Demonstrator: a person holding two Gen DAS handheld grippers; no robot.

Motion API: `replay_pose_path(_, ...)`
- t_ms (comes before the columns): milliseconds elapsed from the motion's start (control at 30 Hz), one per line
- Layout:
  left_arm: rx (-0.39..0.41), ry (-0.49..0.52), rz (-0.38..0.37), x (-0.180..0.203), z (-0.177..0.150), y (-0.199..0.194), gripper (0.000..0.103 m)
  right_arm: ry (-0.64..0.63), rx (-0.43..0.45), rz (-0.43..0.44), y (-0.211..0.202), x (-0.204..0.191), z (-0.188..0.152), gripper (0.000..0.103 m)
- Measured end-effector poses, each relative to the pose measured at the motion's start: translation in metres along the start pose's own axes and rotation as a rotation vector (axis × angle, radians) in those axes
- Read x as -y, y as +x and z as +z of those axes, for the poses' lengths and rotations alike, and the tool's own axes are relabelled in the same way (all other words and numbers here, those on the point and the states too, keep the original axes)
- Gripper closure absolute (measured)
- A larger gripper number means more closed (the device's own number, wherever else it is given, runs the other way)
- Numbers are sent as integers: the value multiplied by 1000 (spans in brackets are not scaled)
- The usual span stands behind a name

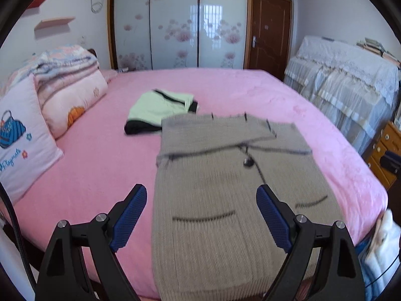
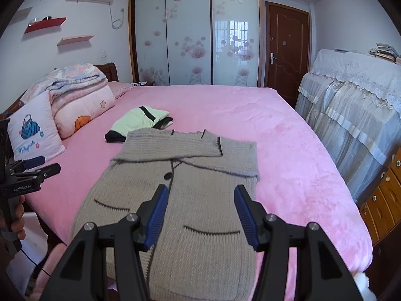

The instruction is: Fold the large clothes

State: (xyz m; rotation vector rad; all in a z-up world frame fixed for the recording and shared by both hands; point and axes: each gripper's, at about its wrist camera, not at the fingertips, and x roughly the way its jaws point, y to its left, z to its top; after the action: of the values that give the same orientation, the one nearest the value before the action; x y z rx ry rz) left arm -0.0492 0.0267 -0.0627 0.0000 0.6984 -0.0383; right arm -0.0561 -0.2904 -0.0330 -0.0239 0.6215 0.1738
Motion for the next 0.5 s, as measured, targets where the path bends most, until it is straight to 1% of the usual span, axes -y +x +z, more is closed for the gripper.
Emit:
replay_pose_path(67,-30,1,21,-6,-24,12,15,-13,-12,-11,6,2,-20,48)
replay_pose_path(167,-79,-25,19,-20,-53,30,15,-19,-54,-8,17,7,-45,48)
replay_pose_path(233,-129,-32,-9,-27,-72,45,15,-22,-89,-11,26,11,-63,48)
replay_pose_path(333,-232,-21,-30,-39,-102,74,16,-5,-162,-11,43,20,-91,48)
replay_pose_path(367,-254,-22,-34,-42,-109,80,16,-1,-193,-18,49,24,-101,48)
replay_pose_path(433,-328,-33,-34,-53,-129,93,17,12,-247,-22,58,34,-119,48)
replay_pose_path(500,-360,-38,-19,-62,-145,97,17,21,-295,-26,64,43,-135,48)
